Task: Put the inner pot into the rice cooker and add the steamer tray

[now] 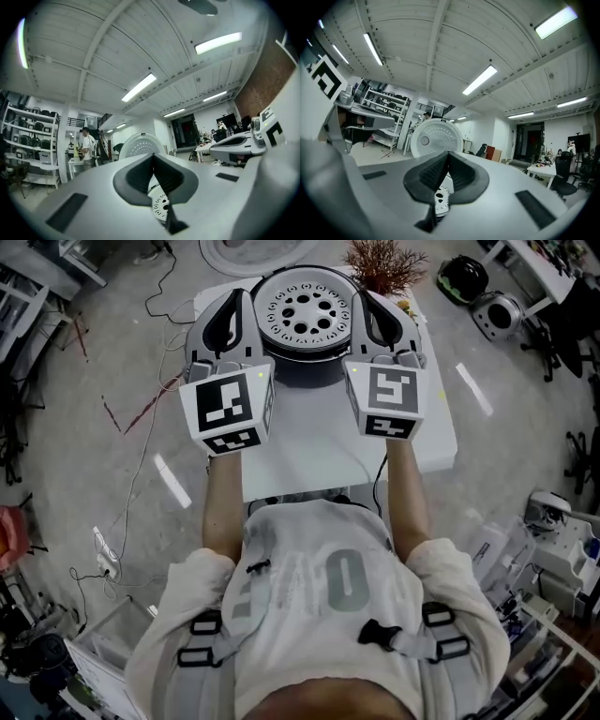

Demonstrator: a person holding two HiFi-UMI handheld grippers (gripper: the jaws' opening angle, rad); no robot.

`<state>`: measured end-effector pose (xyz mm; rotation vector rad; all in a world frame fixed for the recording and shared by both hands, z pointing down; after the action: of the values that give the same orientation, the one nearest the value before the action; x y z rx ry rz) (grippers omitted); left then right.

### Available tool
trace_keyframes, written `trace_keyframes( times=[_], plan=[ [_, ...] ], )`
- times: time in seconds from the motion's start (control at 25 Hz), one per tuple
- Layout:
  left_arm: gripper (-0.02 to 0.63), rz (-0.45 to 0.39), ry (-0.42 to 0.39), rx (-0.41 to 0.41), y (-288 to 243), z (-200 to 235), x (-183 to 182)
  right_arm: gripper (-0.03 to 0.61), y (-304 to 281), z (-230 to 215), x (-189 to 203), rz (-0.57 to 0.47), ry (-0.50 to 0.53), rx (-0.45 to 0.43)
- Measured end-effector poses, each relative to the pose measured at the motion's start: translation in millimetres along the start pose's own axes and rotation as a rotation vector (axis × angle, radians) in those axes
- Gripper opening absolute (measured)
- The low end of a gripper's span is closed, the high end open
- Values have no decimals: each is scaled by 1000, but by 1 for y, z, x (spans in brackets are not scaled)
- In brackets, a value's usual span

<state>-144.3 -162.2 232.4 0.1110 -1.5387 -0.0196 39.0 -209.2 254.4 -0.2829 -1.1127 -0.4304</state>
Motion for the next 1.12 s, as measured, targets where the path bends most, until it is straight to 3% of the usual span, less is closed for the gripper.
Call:
trace_keyframes(
  times=[0.24, 0.48, 0.6, 1.12],
  plan=[
    [20, -64, 14, 31, 57, 0, 1, 9, 50, 32, -3, -24, -49, 21],
    [20, -1, 46, 44, 97, 8, 36, 9, 87, 58, 18, 33, -77, 50],
    [20, 38, 44, 57, 101, 11, 49, 9, 94, 69, 27, 71, -88, 50],
    [20, 0, 61, 70, 99, 11, 48, 9, 99, 67, 29, 66, -105, 57]
  ],
)
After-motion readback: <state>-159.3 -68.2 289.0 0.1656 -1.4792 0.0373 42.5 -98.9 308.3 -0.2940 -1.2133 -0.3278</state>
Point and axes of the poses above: the fingertips, and each gripper's own axes: y backward along the fingers, z to its left, x out of its underside, the point moved 7 cm from there along y, backward along the fingers, and after that the axes turned 11 degrees about y, right-handed, at the moved point
